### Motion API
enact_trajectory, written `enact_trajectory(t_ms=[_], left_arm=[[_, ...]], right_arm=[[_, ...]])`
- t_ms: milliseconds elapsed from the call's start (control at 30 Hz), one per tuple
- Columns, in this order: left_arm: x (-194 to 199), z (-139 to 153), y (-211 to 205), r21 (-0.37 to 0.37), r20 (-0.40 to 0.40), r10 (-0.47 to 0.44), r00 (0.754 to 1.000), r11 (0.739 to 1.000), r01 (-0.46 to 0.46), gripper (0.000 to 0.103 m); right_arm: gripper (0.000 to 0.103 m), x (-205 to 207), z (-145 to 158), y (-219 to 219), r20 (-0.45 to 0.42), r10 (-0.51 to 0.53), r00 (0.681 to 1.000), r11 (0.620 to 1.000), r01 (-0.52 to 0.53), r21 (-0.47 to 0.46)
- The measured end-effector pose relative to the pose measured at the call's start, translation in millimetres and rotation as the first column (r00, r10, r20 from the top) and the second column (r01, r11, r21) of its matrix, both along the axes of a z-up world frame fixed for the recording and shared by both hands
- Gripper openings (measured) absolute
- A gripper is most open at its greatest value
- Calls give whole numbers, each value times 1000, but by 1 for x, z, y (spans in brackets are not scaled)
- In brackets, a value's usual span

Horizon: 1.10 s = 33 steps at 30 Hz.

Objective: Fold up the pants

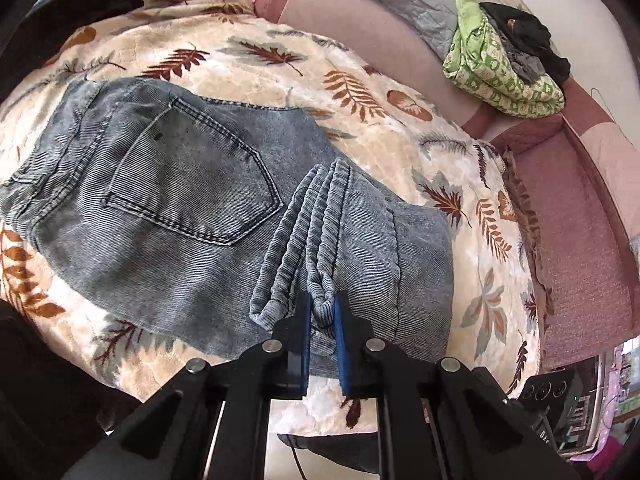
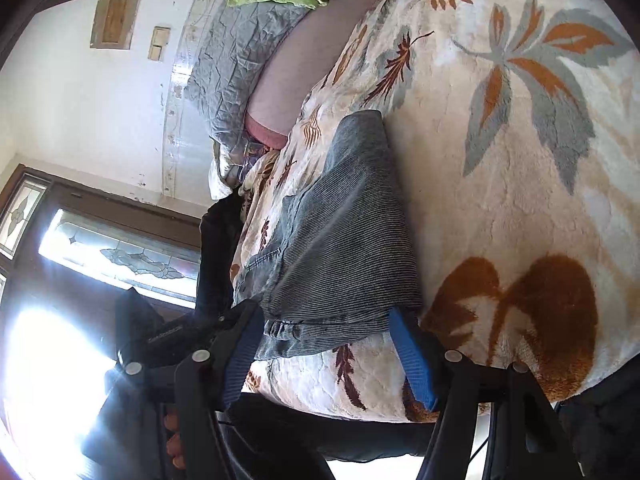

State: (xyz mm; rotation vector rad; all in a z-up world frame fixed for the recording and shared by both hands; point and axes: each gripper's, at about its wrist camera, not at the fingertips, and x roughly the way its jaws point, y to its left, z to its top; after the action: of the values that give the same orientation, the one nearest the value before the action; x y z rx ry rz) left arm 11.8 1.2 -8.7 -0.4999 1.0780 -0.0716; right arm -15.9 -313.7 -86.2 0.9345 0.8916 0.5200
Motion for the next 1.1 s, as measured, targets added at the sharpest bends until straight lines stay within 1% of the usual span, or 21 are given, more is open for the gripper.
enact_trajectory(t_ms=[33, 100, 133, 167, 233, 300, 367, 533, 600, 667, 700, 733, 800, 833, 900, 933, 967, 1000, 1033, 1067, 1100], left_arm=[[-1, -4, 0, 7, -9, 1, 1000, 1000, -1, 11], [6, -29, 1, 22, -71, 2, 997, 1000, -1, 11], [9, -44, 3, 16, -111, 6, 994, 1000, -5, 11], [10, -52, 6, -2, -110, 7, 994, 1000, -8, 11], [6, -46, 3, 18, -83, -2, 997, 1000, 4, 11], [5, -45, 2, 25, -81, -10, 997, 1000, 12, 11], [6, -48, 5, 0, -88, -6, 996, 1000, 6, 11], [7, -49, 6, -10, -94, -15, 995, 1000, 14, 12], [8, -49, 7, -21, -101, -14, 995, 1000, 12, 13], [8, -49, 10, -36, -107, -20, 994, 999, 16, 13], [8, -48, 11, -48, -109, -19, 994, 999, 14, 14], [8, -47, 13, -61, -110, -22, 994, 998, 15, 14], [7, -38, 14, -53, -98, -14, 995, 999, 9, 15], [4, -27, 13, -16, -64, 5, 998, 1000, -6, 16], [-1, 0, 5, 20, 62, -18, 998, 1000, 16, 21], [-1, 9, -2, 15, 107, -46, 993, 999, 45, 23], [0, 15, -8, 1, 135, -74, 988, 997, 75, 30], [4, 15, -14, -9, 144, -99, 985, 995, 102, 36], [10, 9, -21, -3, 133, -119, 984, 993, 121, 36], [17, -2, -26, 17, 100, -131, 986, 991, 130, 36], [24, -18, -29, 38, 38, -142, 989, 989, 141, 36]], right_arm=[[69, 0, -1, 0, -3, -3, 1000, 1000, 3, -3], [69, 2, -1, 0, -10, -7, 1000, 1000, 7, -7], [69, 2, -1, 0, -11, -7, 1000, 1000, 7, -7], [69, 2, 1, -1, -12, -8, 1000, 1000, 8, -8], [69, 0, 5, -5, -6, -16, 1000, 1000, 16, -14], [69, 0, 10, -10, -1, -28, 1000, 1000, 28, -3], [69, 5, 19, -13, 6, -26, 1000, 999, 26, 24], [70, 29, 34, -5, 26, 31, 999, 991, -34, 129], [71, 38, 23, 5, -32, 57, 998, 992, -53, 116], [72, 44, -3, 16, -172, 83, 982, 996, -80, 24], [70, 42, -14, 17, -190, 99, 977, 995, -92, 46], [68, 38, -17, 14, -166, 92, 982, 995, -82, 63], [68, 37, -14, 12, -176, 100, 979, 994, -90, 62], [68, 38, -13, 13, -180, 103, 978, 994, -95, 52], [69, 41, -13, 17, -185, 117, 976, 993, -115, 25], [69, 42, -13, 18, -187, 122, 975, 992, -121, 18], [69, 43, -12, 19, -188, 129, 974, 992, -130, 10], [69, 44, -12, 20, -192, 137, 972, 990, -138, 5], [69, 45, -11, 20, -200, 143, 969, 989, -145, 6], [69, 46, -10, 20, -210, 151, 966, 988, -153, 7], [70, 47, -5, 19, -211, 163, 964, 986, -167, 0]])
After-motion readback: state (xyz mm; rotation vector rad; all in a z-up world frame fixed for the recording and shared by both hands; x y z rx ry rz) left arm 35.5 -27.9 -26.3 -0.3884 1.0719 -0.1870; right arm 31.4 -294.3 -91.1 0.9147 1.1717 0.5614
